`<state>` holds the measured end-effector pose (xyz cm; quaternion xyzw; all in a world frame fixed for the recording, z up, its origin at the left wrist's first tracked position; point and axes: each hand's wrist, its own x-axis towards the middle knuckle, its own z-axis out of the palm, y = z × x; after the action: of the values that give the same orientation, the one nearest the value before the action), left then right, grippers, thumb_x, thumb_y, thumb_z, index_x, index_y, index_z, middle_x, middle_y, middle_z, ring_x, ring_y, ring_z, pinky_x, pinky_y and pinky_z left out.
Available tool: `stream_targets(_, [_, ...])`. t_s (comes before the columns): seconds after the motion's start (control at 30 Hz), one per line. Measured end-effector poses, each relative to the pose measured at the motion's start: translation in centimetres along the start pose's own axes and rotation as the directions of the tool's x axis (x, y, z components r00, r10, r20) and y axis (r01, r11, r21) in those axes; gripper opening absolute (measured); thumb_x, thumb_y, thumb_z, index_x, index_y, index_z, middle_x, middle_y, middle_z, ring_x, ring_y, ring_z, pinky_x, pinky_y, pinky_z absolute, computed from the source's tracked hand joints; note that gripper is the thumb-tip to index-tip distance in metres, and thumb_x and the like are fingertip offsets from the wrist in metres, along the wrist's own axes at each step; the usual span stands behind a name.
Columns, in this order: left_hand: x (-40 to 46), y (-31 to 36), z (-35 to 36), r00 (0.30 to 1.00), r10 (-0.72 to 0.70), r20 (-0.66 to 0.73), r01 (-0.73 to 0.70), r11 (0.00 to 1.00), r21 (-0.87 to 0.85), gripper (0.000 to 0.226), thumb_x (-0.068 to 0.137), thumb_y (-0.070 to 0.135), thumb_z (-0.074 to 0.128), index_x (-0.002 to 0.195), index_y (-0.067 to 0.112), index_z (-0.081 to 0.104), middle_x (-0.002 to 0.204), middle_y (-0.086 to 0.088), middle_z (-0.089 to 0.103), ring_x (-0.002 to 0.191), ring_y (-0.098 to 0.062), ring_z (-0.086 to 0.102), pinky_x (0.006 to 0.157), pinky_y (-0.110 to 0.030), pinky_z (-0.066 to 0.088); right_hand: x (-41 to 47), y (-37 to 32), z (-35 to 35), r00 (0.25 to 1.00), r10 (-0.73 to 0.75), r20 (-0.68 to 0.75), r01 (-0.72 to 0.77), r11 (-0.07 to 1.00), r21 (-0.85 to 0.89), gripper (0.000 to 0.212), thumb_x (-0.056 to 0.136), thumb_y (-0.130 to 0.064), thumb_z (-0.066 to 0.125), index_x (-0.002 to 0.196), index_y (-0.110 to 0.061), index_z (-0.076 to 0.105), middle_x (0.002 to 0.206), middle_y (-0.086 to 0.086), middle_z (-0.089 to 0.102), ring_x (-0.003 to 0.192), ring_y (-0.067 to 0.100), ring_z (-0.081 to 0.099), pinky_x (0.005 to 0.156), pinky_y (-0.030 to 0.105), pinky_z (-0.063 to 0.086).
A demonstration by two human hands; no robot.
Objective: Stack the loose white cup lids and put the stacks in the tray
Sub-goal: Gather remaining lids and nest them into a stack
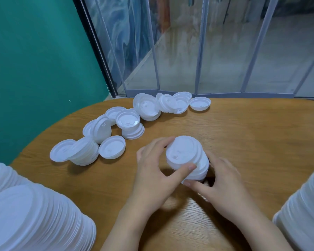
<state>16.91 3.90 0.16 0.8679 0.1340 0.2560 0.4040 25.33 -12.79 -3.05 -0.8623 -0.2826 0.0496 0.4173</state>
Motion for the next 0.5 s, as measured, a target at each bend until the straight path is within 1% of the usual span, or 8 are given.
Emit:
stream_targets(0.03, [0.0,0.1,0.3,1.000,0.001,0.020,-0.001,1.000,-0.001,0.061,0.069,0.069,0.073,0.125,0.050,0.057,0.128,0.035,0.055,0.132,-0.002,0.043,0.110,-0.027,0.036,0.0,0.0,0.0,1.000,-0.002,-0.006,0.002,1.000,0.005,0.063,0.066,-0.061,0.082,0.115,-0.068,0.042,0.107,-0.057,0.042,0.107,-0.022,0.038,0.090,0.029,0.035])
stream_targets(0.1, [0.1,0.0,0.8,0.999,0.010,0.037,-0.009,1.000,-0.020,0.067,0.069,0.062,0.079,0.130,0.039,0.062,0.127,0.030,0.058,0.131,-0.009,0.050,0.111,-0.032,0.041,-0.1,0.2,0.1,1.000,0.006,-0.017,-0.006,1.000,0.018,0.062,0.065,-0.062,0.080,0.118,-0.062,0.048,0.098,-0.045,0.051,0.106,-0.019,0.041,0.089,0.030,0.037])
stream_targets(0.13, [0.2,-0.1,1.0,0.999,0.015,0.045,-0.013,0.999,-0.037,0.069,0.069,0.056,0.084,0.131,0.033,0.064,0.126,0.027,0.060,0.129,-0.009,0.053,0.110,-0.031,0.043,-0.1,0.2,0.1,1.000,0.011,-0.017,-0.011,1.000,0.018,0.063,0.065,-0.063,0.079,0.121,-0.058,0.050,0.096,-0.042,0.052,0.107,-0.017,0.042,0.089,0.030,0.038])
stream_targets(0.2, [0.1,-0.1,1.4,0.997,0.015,0.069,-0.011,0.998,-0.061,0.071,0.069,0.045,0.089,0.133,0.027,0.064,0.126,0.024,0.060,0.127,-0.005,0.055,0.107,-0.023,0.044,0.0,0.2,0.0,1.000,0.006,-0.003,-0.006,1.000,0.005,0.064,0.065,-0.069,0.072,0.124,-0.054,0.052,0.103,-0.045,0.051,0.108,-0.015,0.042,0.089,0.029,0.038])
stream_targets(0.23, [0.1,-0.1,1.5,0.997,0.020,0.077,-0.015,0.998,-0.065,0.071,0.069,0.042,0.090,0.133,0.025,0.064,0.126,0.024,0.060,0.127,-0.003,0.055,0.106,-0.019,0.043,0.0,0.2,0.0,1.000,-0.004,0.004,0.004,1.000,-0.005,0.065,0.065,-0.073,0.067,0.125,-0.052,0.052,0.107,-0.047,0.051,0.108,-0.013,0.044,0.090,0.029,0.038])
stream_targets(0.33, [0.1,-0.2,1.7,0.995,0.022,0.093,-0.017,0.998,-0.057,0.070,0.068,0.039,0.089,0.132,0.023,0.065,0.126,0.023,0.061,0.127,-0.002,0.055,0.104,-0.015,0.041,0.1,0.3,0.1,1.000,-0.021,0.010,0.021,0.999,-0.028,0.070,0.066,-0.076,0.058,0.130,-0.048,0.053,0.107,-0.039,0.057,0.108,-0.006,0.048,0.095,0.031,0.041])
stream_targets(0.5, [0.2,-0.3,1.6,0.989,0.018,0.148,-0.007,0.997,-0.076,0.069,0.074,0.035,0.088,0.138,0.023,0.063,0.130,0.022,0.058,0.129,0.000,0.054,0.104,-0.010,0.038,0.0,0.3,0.0,1.000,-0.015,0.008,0.015,1.000,-0.013,0.070,0.066,-0.072,0.062,0.131,-0.049,0.053,0.109,-0.039,0.058,0.109,-0.005,0.049,0.096,0.032,0.043])
